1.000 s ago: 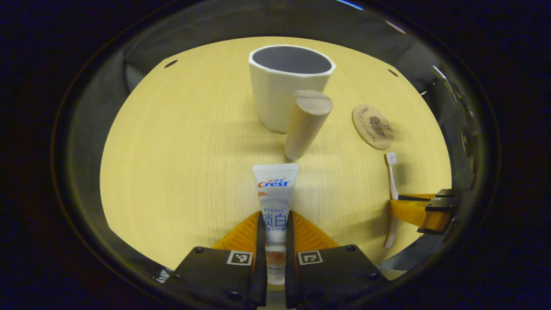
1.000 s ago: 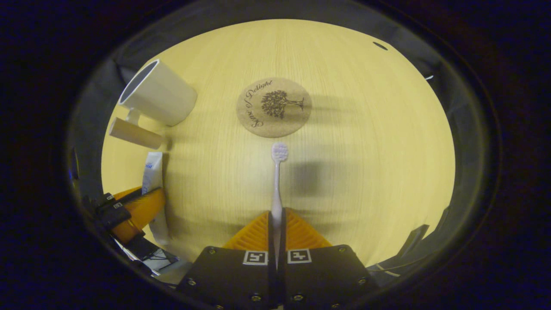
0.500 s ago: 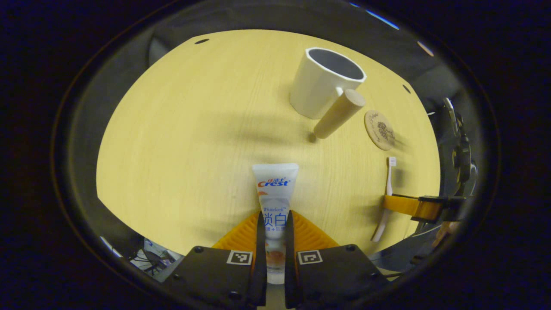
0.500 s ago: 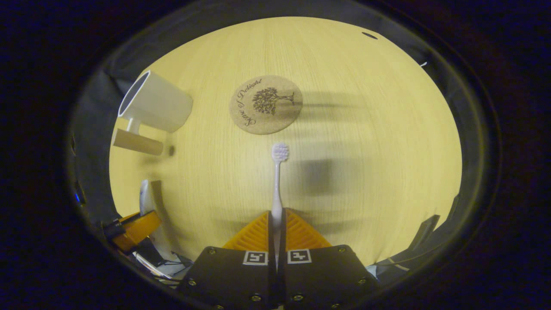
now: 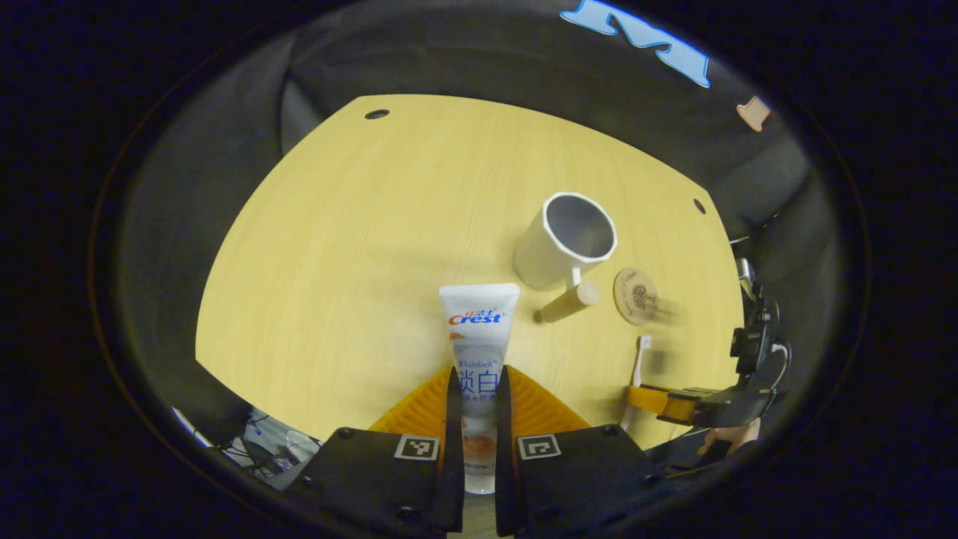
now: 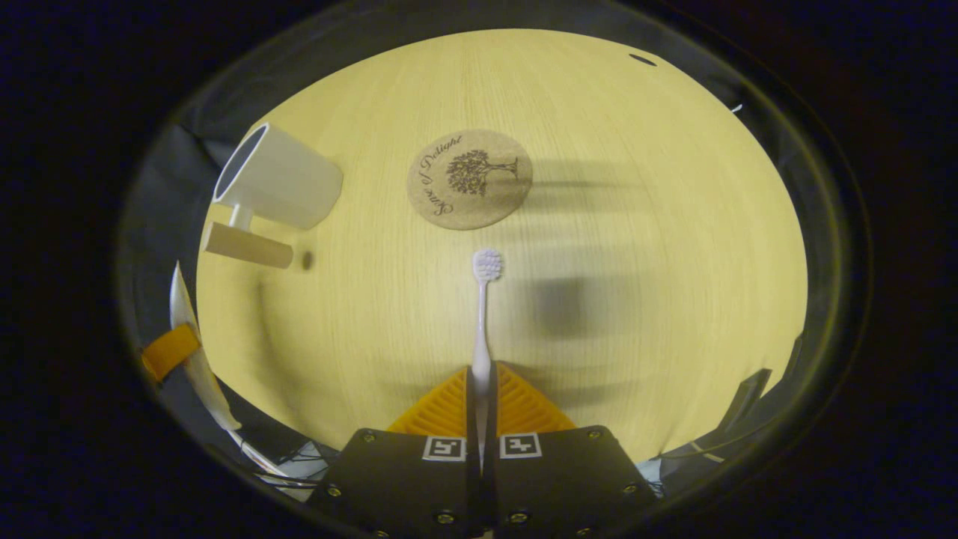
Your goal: Put the toothbrush and toothpaste on the desktop into the cup, then pick up the cup and place it on the coaster on the desktop.
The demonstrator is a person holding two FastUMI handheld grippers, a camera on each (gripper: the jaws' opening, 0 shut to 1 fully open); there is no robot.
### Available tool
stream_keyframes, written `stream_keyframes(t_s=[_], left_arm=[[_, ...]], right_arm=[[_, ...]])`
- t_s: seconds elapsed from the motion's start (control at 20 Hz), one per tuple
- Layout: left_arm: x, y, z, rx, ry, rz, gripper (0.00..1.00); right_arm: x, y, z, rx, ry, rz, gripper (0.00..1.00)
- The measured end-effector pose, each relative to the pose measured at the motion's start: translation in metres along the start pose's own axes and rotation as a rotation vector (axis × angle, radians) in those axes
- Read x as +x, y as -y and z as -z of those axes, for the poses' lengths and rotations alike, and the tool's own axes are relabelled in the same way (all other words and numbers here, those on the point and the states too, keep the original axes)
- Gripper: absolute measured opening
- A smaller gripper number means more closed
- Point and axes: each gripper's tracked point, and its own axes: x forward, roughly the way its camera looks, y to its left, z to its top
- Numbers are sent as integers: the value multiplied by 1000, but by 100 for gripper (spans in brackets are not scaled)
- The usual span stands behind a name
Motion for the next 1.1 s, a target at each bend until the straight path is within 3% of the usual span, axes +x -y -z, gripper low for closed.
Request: stream_keyframes(t_s=[0.75,1.1], left_arm=[[24,67,-159,136,216,75,24],[54,100,-189,188,244,124,24]], right_arm=[[-16,12,2,88,36,-18,3],[-27,28,0,166,71,-25,2]])
